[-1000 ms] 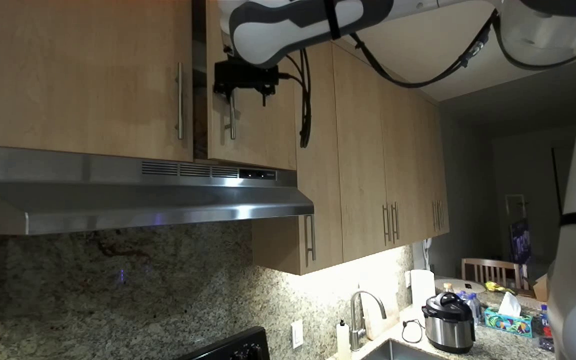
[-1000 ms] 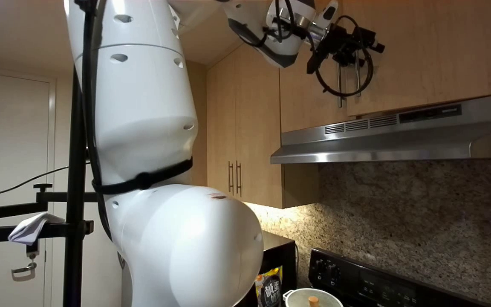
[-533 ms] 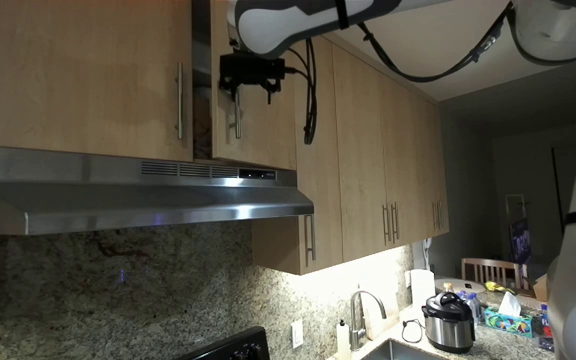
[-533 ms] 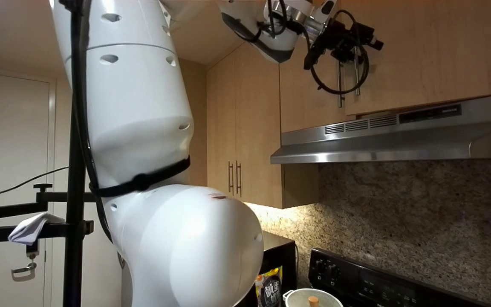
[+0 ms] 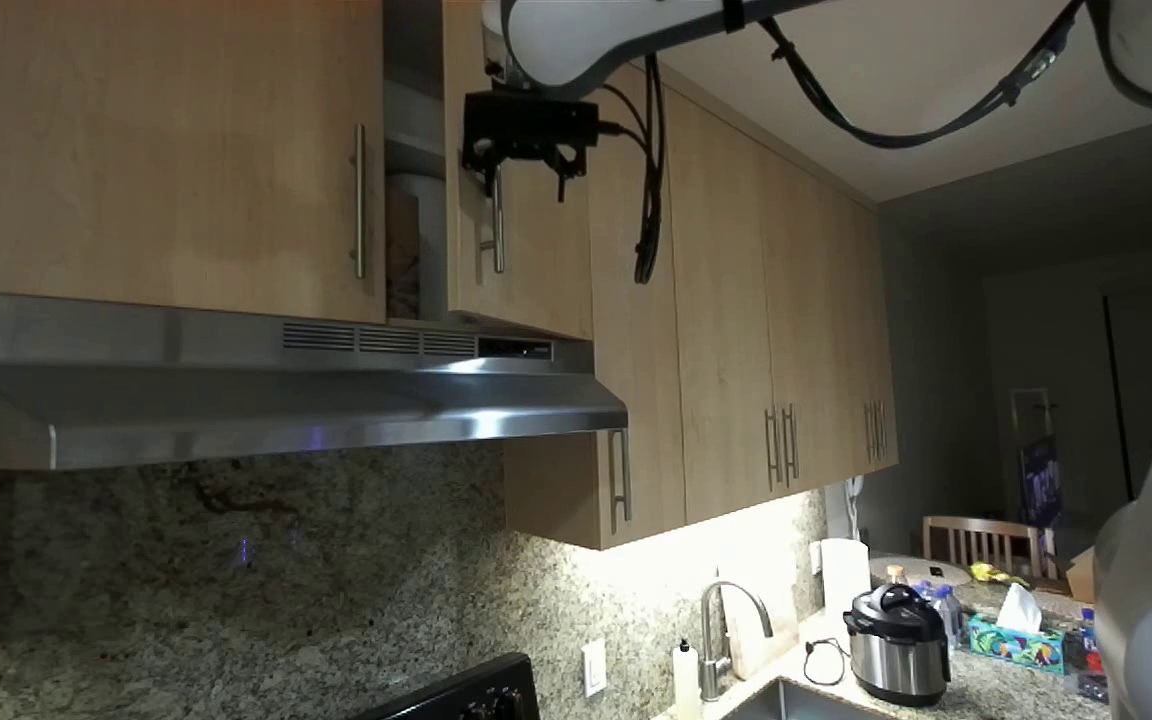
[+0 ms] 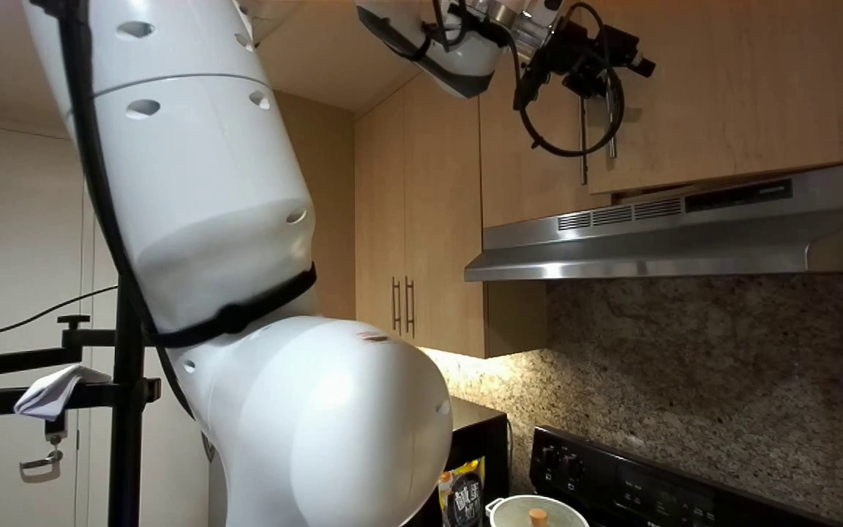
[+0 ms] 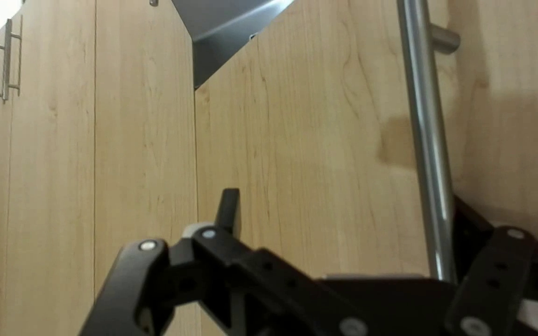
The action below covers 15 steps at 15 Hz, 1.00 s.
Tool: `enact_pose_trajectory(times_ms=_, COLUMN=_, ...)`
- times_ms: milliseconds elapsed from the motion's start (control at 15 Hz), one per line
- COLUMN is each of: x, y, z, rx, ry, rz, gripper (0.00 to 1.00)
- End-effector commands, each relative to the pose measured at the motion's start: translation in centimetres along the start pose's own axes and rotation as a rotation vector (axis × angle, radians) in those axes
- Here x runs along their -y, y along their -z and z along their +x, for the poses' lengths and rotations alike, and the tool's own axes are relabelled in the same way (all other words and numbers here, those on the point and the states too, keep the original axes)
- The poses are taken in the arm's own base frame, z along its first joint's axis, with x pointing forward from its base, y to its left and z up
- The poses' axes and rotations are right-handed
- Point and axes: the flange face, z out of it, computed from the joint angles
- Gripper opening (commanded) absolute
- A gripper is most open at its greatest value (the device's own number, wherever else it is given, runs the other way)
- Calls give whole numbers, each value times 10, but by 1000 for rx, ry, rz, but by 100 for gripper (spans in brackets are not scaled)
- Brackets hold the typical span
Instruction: Open the right door of the cabinet
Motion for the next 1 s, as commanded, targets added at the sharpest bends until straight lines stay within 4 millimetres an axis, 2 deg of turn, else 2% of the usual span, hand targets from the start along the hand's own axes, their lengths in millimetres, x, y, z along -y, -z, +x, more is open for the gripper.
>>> enact_pose_trajectory(times_ms=0, x=-50, y=10, z=6, rx=0, ry=-20, rz=-48, gripper=100)
enact_pose_trajectory(times_ms=533, x=-79, y=23, z=-6, rx=14, ry=-56, rz=-23, gripper=100)
enact_pose_trajectory(times_ms=933, x=-95, y=17, z=-5, rx=59, ry=-78, rz=51, gripper=100)
